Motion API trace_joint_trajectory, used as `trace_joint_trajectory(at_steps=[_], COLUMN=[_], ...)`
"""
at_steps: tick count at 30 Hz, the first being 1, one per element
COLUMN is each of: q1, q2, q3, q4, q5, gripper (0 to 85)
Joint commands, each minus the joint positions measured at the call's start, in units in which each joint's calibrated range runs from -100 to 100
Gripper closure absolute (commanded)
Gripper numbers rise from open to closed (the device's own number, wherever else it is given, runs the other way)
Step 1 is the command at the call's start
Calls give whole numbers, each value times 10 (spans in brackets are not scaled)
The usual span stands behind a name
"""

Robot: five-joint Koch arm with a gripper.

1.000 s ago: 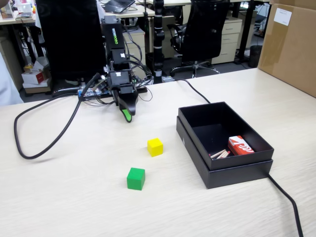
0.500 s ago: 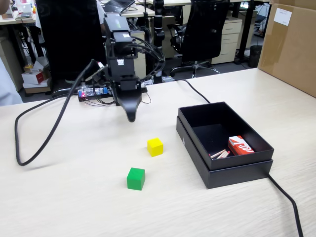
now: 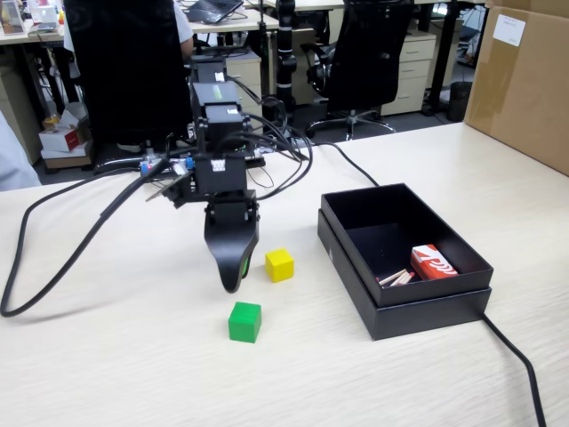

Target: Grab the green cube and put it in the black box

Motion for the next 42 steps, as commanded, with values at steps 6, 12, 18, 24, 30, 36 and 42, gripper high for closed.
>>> trace_joint_trajectory(at_steps=[6, 12, 18, 24, 30, 36, 42], q1=[7, 9, 6, 5, 7, 8, 9], q2=[62, 104, 133, 157, 162, 165, 168], q3=[90, 114, 122, 125, 132, 136, 134], q4=[0, 0, 3, 3, 3, 3, 5], q5=[19, 22, 22, 22, 21, 20, 14], gripper=[403, 403, 403, 406, 500, 704, 847])
